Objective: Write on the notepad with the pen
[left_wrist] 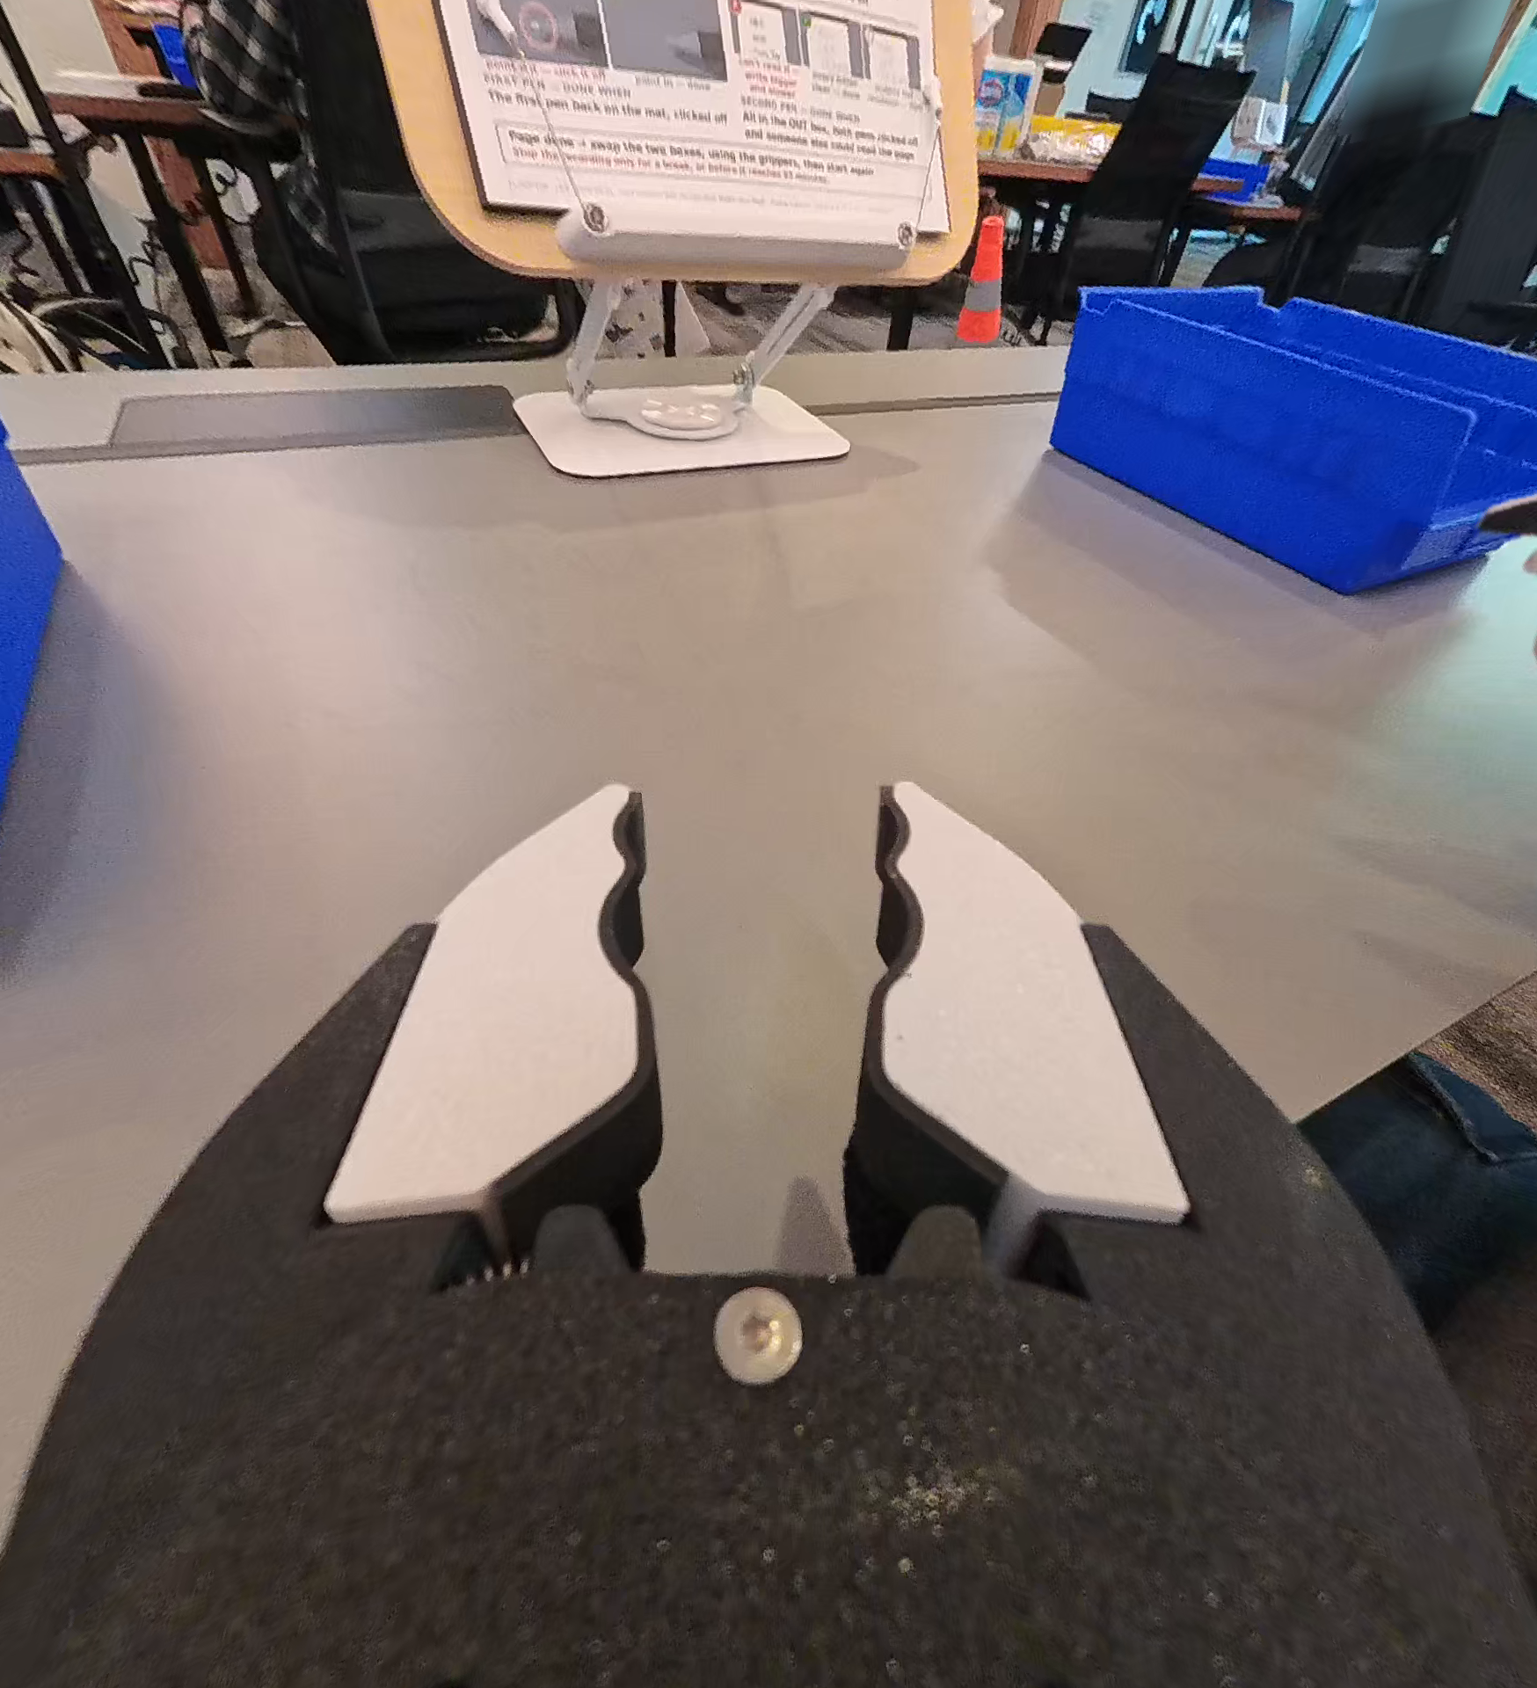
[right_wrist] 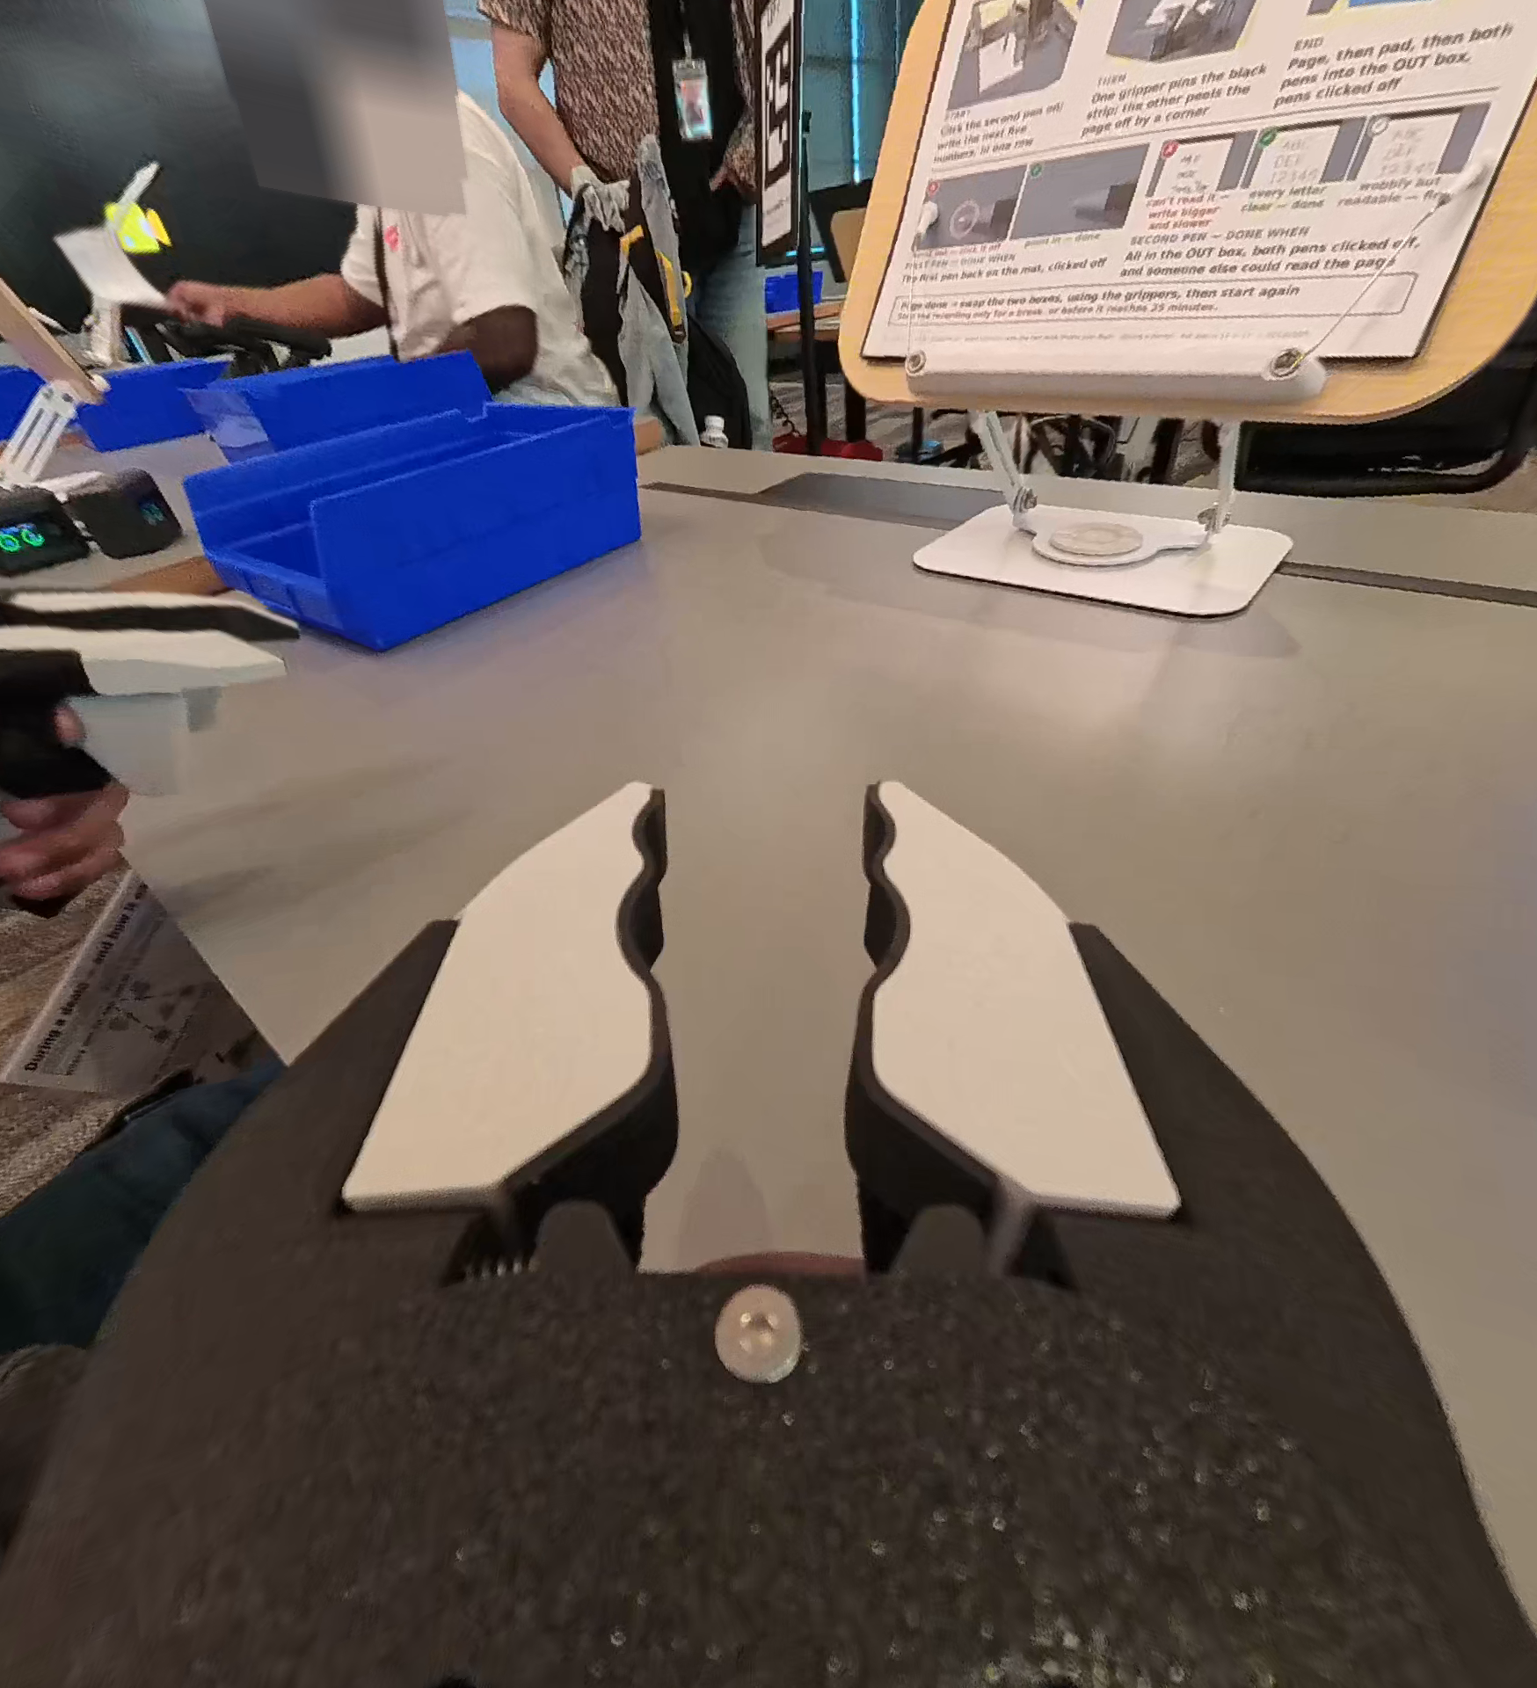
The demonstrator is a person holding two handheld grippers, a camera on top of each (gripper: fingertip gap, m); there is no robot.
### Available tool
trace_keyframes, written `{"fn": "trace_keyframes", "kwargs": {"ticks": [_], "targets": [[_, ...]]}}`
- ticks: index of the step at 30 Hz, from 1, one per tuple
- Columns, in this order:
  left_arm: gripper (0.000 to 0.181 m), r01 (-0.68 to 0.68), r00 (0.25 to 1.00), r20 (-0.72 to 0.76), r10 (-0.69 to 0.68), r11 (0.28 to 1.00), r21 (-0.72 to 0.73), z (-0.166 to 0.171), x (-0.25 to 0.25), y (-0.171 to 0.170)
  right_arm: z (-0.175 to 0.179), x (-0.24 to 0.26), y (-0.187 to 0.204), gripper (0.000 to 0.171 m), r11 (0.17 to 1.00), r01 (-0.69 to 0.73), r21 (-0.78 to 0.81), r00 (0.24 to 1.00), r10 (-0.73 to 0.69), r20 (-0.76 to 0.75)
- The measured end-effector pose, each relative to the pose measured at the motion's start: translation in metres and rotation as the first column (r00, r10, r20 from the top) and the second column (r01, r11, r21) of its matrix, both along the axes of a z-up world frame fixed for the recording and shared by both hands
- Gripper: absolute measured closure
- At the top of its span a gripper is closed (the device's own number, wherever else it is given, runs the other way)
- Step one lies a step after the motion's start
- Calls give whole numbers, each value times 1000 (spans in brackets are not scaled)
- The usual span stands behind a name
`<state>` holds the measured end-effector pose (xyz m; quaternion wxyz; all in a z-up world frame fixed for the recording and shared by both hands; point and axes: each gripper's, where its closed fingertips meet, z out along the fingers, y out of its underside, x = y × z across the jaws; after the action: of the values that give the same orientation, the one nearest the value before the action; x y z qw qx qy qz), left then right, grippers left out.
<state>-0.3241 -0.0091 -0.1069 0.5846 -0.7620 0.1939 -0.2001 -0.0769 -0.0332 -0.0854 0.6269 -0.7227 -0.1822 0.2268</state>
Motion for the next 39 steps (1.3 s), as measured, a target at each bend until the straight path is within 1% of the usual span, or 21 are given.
{"fn": "trace_keyframes", "kwargs": {"ticks": [4,8,12,26,30,31,33,34,36,39], "targets": [[133,6,1000,-15,-6,1000,-8,-2,4,-2,-8,5,1,131,1000,2,-28,1000,-2,-9],[132,15,999,-31,-16,1000,-17,-6,8,-3,-3,2,0,133,1000,-12,-15,999,11,-38],[130,23,999,-39,-24,999,-37,-10,10,-3,-9,0,2,133,999,-17,-38,1000,16,-27],[126,40,998,-49,-44,996,-82,-19,14,-2,-12,1,3,135,998,-21,-58,999,19,-43],[122,48,996,-68,-55,994,-99,-23,19,-2,-10,3,3,135,998,-17,-56,999,15,-53],[119,55,995,-71,-63,993,-103,-24,24,-1,-8,5,3,135,999,-15,-52,998,12,-57],[105,73,993,-86,-82,991,-109,-24,38,3,-5,8,3,135,999,-11,-46,997,8,-71],[102,92,989,-101,-103,990,-111,-23,50,6,-3,11,3,135,999,-4,-44,997,1,-74],[99,138,979,-138,-151,985,-102,-16,79,9,-1,20,4,134,999,16,-38,997,-19,-80],[95,238,956,-158,-245,969,-66,6,141,12,4,39,5,133,998,60,-37,991,-64,-121]]}}
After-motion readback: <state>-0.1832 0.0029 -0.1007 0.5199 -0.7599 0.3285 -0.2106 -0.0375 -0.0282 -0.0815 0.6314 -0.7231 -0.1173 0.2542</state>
